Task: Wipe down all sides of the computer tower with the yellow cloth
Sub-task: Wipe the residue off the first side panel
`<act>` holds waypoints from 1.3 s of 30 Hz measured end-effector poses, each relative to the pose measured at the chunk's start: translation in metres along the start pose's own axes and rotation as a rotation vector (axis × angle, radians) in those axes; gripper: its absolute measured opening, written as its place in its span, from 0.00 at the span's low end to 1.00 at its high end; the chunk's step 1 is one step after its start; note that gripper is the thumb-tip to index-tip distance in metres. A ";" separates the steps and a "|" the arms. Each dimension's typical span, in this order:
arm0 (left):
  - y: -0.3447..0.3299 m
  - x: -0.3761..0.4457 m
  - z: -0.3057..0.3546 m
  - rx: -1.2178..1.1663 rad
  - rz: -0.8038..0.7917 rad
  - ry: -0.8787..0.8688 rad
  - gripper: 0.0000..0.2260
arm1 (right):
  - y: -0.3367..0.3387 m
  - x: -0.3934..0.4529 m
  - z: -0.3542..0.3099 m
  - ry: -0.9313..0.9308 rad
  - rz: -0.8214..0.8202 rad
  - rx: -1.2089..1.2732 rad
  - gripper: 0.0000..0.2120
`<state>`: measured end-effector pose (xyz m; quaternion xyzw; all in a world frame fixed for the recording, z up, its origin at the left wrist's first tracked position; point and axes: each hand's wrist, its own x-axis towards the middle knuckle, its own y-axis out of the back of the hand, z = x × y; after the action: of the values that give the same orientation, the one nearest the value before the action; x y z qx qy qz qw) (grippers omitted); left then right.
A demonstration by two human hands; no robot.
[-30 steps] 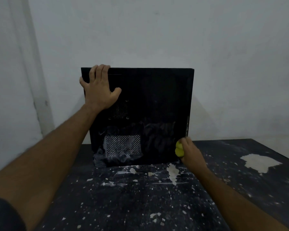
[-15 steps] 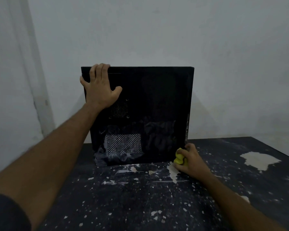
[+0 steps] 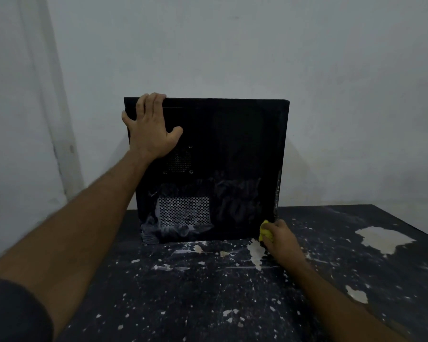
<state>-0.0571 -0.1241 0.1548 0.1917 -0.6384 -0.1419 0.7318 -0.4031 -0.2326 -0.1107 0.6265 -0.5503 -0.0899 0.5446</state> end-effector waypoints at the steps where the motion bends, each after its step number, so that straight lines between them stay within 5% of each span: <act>1: 0.000 0.000 0.000 0.003 0.003 0.000 0.35 | 0.000 -0.001 -0.001 0.016 -0.047 -0.015 0.14; 6: -0.002 0.001 -0.001 0.007 0.005 0.001 0.35 | 0.019 0.019 -0.003 -0.016 0.102 0.091 0.12; 11: -0.002 0.002 0.000 0.026 -0.001 0.008 0.36 | 0.024 0.029 -0.014 0.089 -0.081 -0.025 0.12; 14: -0.003 0.001 -0.001 0.028 -0.004 0.009 0.36 | 0.031 0.030 -0.015 0.026 0.096 0.104 0.14; 18: 0.000 0.001 -0.001 0.032 -0.027 0.009 0.36 | 0.027 0.023 -0.014 0.054 -0.067 0.024 0.13; 22: 0.002 0.002 -0.003 0.041 -0.036 -0.003 0.37 | 0.038 0.039 -0.026 0.021 0.235 0.167 0.11; 26: 0.001 0.002 -0.002 0.038 -0.041 -0.004 0.37 | 0.050 0.049 -0.031 0.137 0.046 -0.009 0.14; 30: 0.001 0.001 -0.002 0.041 -0.037 -0.005 0.37 | 0.072 0.070 -0.045 0.054 0.260 0.098 0.15; 34: 0.001 0.001 -0.002 0.037 -0.050 -0.006 0.37 | 0.074 0.074 -0.050 0.132 0.080 -0.018 0.16; 37: 0.000 0.001 -0.002 0.037 -0.038 -0.003 0.37 | 0.084 0.085 -0.056 0.008 0.333 0.112 0.16; 39: -0.001 0.001 -0.002 0.038 -0.040 -0.010 0.37 | 0.080 0.085 -0.066 0.115 0.288 0.064 0.16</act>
<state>-0.0553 -0.1251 0.1550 0.2177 -0.6407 -0.1451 0.7219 -0.3719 -0.2448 0.0191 0.5622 -0.6049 0.0429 0.5623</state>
